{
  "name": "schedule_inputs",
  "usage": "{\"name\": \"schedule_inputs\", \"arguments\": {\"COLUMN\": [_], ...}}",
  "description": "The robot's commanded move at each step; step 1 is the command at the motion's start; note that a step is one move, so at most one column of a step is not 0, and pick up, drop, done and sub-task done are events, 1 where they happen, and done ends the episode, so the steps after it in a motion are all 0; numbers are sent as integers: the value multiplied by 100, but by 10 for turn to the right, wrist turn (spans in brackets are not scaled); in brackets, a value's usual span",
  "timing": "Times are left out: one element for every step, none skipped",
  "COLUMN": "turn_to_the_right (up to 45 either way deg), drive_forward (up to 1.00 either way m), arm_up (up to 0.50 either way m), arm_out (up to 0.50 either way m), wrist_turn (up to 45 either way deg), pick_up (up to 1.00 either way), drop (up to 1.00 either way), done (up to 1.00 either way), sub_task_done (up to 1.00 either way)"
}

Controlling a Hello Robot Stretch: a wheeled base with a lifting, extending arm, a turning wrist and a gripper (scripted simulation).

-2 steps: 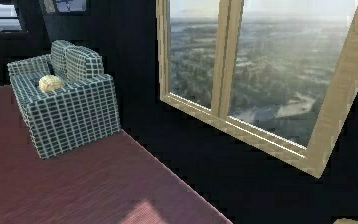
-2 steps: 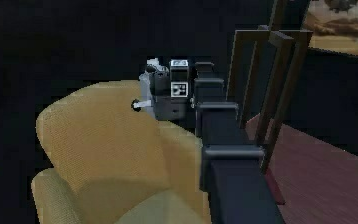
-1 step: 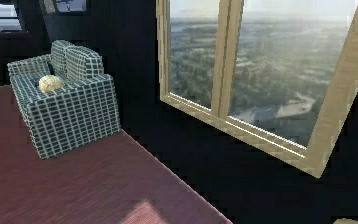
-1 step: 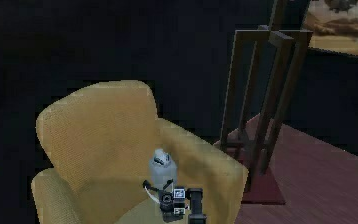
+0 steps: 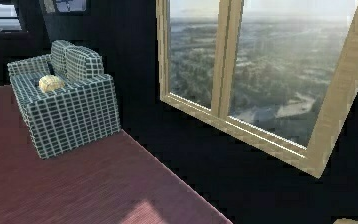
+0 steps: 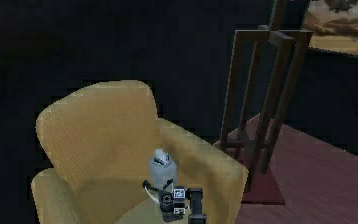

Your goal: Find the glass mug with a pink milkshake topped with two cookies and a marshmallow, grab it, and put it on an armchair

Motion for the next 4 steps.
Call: {"name": "schedule_inputs", "arguments": {"turn_to_the_right": [0, 0, 0, 0], "drive_forward": [0, 0, 0, 0], "arm_up": [0, 10, 0, 0], "arm_out": [0, 0, -8, 0], "wrist_turn": [0, 0, 0, 0], "pick_up": [0, 0, 0, 0], "drop": [100, 0, 0, 0], "done": [0, 0, 0, 100], "sub_task_done": [0, 0, 0, 0]}}
